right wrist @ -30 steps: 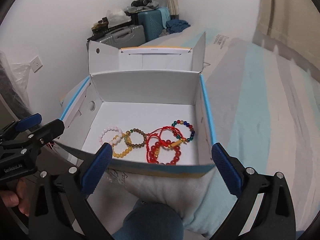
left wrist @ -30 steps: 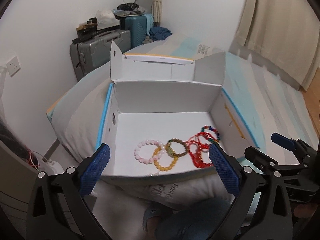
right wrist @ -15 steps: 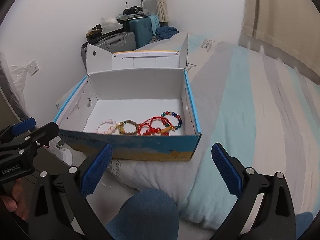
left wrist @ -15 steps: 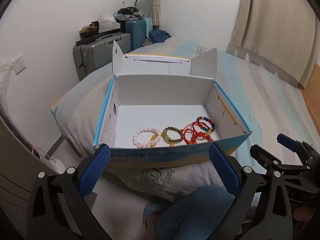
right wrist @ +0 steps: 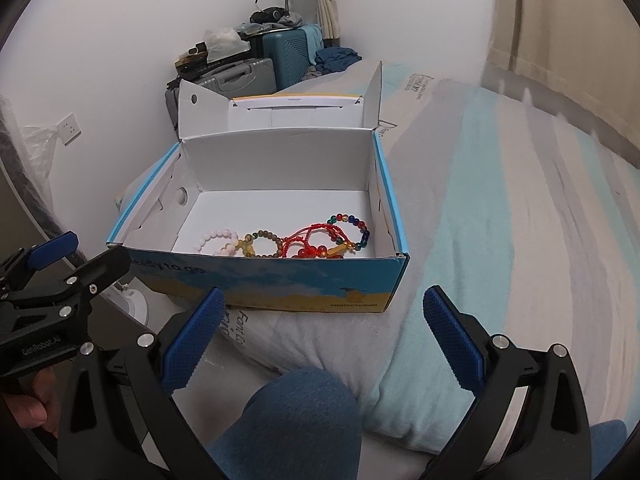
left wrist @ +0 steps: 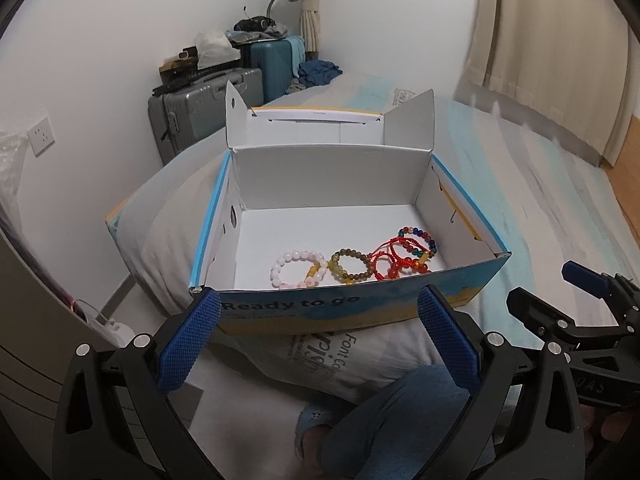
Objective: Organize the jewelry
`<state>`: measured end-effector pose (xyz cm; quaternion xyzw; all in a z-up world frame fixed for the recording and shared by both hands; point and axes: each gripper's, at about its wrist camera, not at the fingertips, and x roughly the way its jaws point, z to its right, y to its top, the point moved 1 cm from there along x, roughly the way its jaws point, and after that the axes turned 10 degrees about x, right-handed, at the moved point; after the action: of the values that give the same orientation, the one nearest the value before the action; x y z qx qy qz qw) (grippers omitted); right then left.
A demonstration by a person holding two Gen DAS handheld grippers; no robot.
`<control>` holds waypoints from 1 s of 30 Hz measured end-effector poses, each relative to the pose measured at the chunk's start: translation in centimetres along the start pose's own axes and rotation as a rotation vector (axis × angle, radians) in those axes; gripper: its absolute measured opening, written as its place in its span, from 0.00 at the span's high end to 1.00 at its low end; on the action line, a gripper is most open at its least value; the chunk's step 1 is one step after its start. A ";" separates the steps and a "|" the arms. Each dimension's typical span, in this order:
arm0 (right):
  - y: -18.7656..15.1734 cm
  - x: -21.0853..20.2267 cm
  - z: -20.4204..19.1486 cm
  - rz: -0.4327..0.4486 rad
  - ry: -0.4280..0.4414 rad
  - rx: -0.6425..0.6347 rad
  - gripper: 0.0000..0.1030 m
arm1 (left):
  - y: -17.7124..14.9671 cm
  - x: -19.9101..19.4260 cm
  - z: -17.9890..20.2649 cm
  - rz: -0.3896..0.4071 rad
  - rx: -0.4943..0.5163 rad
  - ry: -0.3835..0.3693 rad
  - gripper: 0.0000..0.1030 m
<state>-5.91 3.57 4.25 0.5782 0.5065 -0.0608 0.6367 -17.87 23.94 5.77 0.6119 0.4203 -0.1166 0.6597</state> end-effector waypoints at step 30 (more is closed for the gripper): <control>-0.2 0.6 0.4 -0.015 -0.011 0.003 0.07 | 0.2 0.7 0.5 -0.040 0.002 0.007 0.06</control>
<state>-5.58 3.50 3.61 0.5749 0.5074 -0.0695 0.6381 -17.09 23.78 5.32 0.6045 0.4344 -0.1280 0.6553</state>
